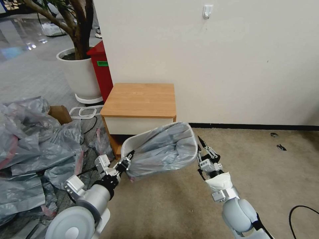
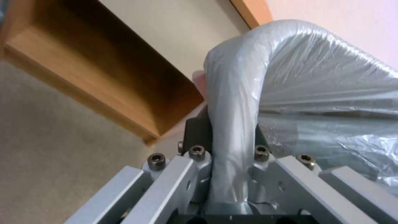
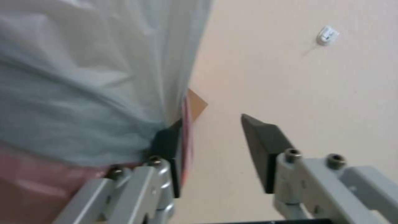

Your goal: Pick up the garbage bag from the table and place it over the trash can.

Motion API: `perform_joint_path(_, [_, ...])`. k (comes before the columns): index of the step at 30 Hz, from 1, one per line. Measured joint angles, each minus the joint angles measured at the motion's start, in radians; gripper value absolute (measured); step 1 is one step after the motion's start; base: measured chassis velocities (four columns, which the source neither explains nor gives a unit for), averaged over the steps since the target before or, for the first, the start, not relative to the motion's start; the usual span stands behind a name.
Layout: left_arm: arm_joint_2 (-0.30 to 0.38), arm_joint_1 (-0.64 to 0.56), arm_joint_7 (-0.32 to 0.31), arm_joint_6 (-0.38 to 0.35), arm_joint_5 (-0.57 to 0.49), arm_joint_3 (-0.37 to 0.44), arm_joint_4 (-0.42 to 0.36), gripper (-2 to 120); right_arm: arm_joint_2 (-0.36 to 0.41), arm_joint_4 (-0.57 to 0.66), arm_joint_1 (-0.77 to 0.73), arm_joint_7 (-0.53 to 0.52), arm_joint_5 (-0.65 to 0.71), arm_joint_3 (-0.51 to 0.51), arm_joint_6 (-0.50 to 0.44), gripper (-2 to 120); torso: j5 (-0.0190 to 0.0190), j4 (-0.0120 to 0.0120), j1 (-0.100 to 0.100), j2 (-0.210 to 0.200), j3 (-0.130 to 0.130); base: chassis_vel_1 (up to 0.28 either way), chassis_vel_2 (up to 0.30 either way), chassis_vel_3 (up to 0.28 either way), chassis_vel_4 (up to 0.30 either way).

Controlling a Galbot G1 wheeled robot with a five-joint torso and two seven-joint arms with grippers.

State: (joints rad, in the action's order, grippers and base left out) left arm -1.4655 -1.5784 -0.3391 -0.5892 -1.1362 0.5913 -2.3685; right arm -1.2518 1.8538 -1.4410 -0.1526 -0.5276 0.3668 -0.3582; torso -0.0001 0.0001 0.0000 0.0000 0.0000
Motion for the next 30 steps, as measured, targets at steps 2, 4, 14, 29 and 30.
perform_joint_path(2, [0.004, 0.006, -0.001, 0.000, -0.001, 0.006, 0.005, 5, 0.003, 0.004, -0.008, 0.006, 0.015, 0.002, -0.003, 44, 0.0000, -0.0001, 0.000, 0.000, 0.000, 0.000, 0.000, 0.000, 0.000])
perform_joint_path(4, [0.010, 0.017, -0.004, 0.003, -0.007, 0.022, 0.014, 4, 0.013, 0.014, -0.030, 0.024, 0.065, 0.009, -0.013, 53, 0.0000, -0.0001, 0.000, 0.000, 0.000, 0.000, 0.000, 0.000, 0.000])
perform_joint_path(14, [0.018, 0.029, -0.006, 0.007, 0.003, 0.031, 0.046, 3, 0.044, 0.071, -0.076, 0.132, 0.350, 0.021, -0.011, 85, 0.0000, -0.0001, 0.000, 0.000, 0.000, 0.000, 0.000, 0.000, 0.000])
perform_joint_path(29, [0.106, -0.001, 0.038, 0.016, 0.256, -0.015, 0.060, 3, 0.055, 0.267, -0.088, 0.102, 0.551, 0.096, 0.038, 76, 0.0000, -0.0001, 0.000, 0.000, 0.000, 0.000, 0.000, 0.000, 0.000])
perform_joint_path(30, [0.121, -0.013, 0.065, 0.012, 0.356, -0.032, 0.057, 3, 0.081, 0.339, -0.085, 0.101, 0.602, 0.079, 0.083, 71, -0.0002, -0.0001, 0.000, 0.000, 0.000, 0.000, 0.000, 0.000, 0.000])
